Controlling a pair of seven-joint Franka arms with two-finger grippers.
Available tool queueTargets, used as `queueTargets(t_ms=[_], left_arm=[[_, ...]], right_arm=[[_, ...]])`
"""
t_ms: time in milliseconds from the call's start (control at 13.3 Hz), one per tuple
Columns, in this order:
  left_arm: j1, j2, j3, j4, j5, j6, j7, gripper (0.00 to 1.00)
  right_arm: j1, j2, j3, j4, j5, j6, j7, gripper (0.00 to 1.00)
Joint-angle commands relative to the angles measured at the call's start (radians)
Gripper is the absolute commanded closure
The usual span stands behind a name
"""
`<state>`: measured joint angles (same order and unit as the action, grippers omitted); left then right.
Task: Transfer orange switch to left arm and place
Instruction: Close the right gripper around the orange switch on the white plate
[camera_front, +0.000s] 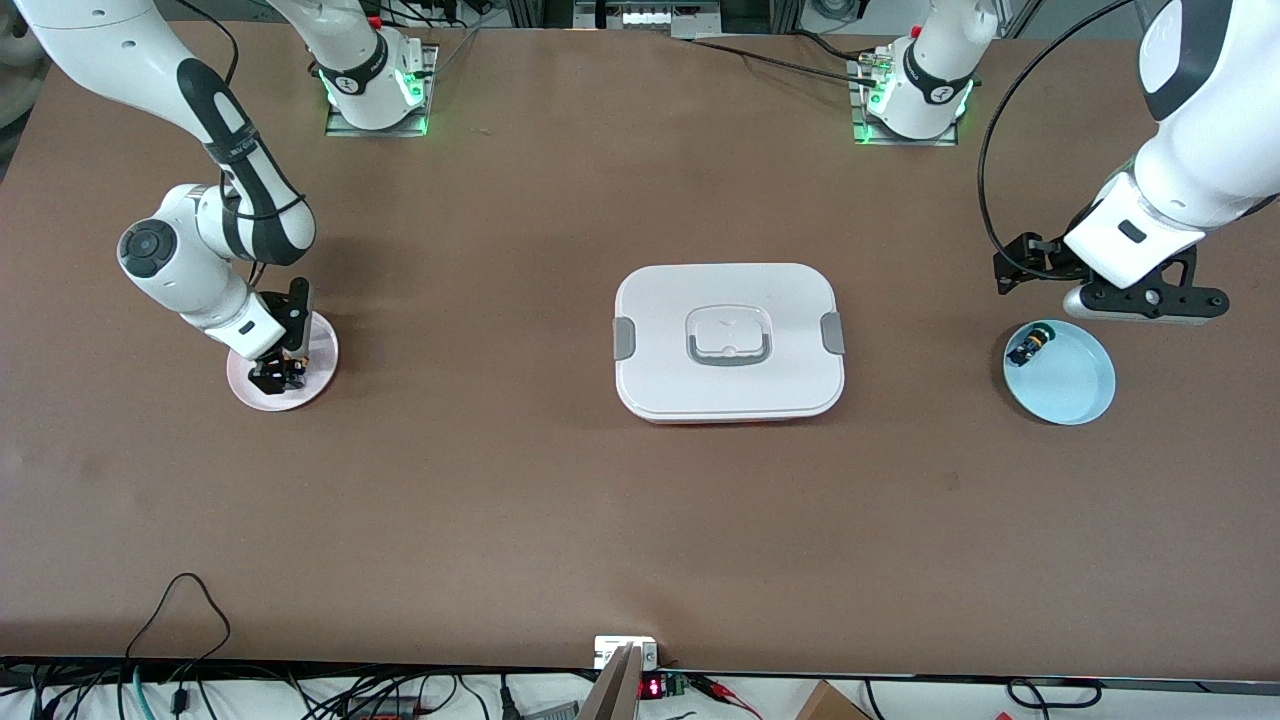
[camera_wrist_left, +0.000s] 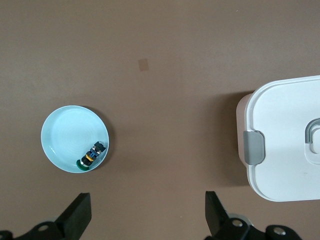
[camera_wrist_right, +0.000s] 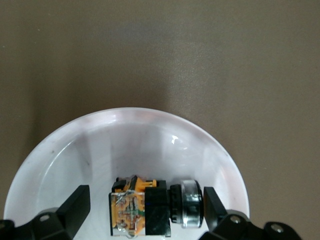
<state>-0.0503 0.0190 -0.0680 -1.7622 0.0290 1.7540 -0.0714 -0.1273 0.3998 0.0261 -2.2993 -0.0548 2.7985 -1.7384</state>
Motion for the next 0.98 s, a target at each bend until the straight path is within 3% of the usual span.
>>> queueTargets(t_ms=[0, 226, 302, 603, 754, 905], left_arm=[[-0.005, 0.002, 0.004, 0.018, 0.003, -0.021, 0.001, 0.0], [-0.003, 0.002, 0.004, 0.018, 0.003, -0.019, 0.001, 0.0], [-0.005, 0.002, 0.002, 0.018, 0.003, -0.021, 0.001, 0.0], [-0.003, 0.002, 0.004, 0.018, 0.003, -0.021, 0.001, 0.0], [-0.003, 0.002, 0.004, 0.018, 0.003, -0.021, 0.001, 0.0], [-0.003, 0.002, 0.004, 0.018, 0.003, -0.021, 0.002, 0.0]], right_arm=[[-0.011, 0.024, 0.002, -0.002, -0.007, 0.076, -0.046, 0.0], [-0.018, 0.027, 0.002, -0.002, -0.011, 0.084, -0.046, 0.0], [-0.018, 0.03, 0.002, -0.002, -0.011, 0.088, -0.046, 0.06], [-0.02, 0.03, 0.002, 0.0, -0.013, 0.098, -0.064, 0.4], [-0.022, 0.024, 0.002, 0.0, -0.005, 0.096, -0.075, 0.74], [-0.022, 0.019, 0.002, 0.01, -0.005, 0.088, -0.075, 0.87]])
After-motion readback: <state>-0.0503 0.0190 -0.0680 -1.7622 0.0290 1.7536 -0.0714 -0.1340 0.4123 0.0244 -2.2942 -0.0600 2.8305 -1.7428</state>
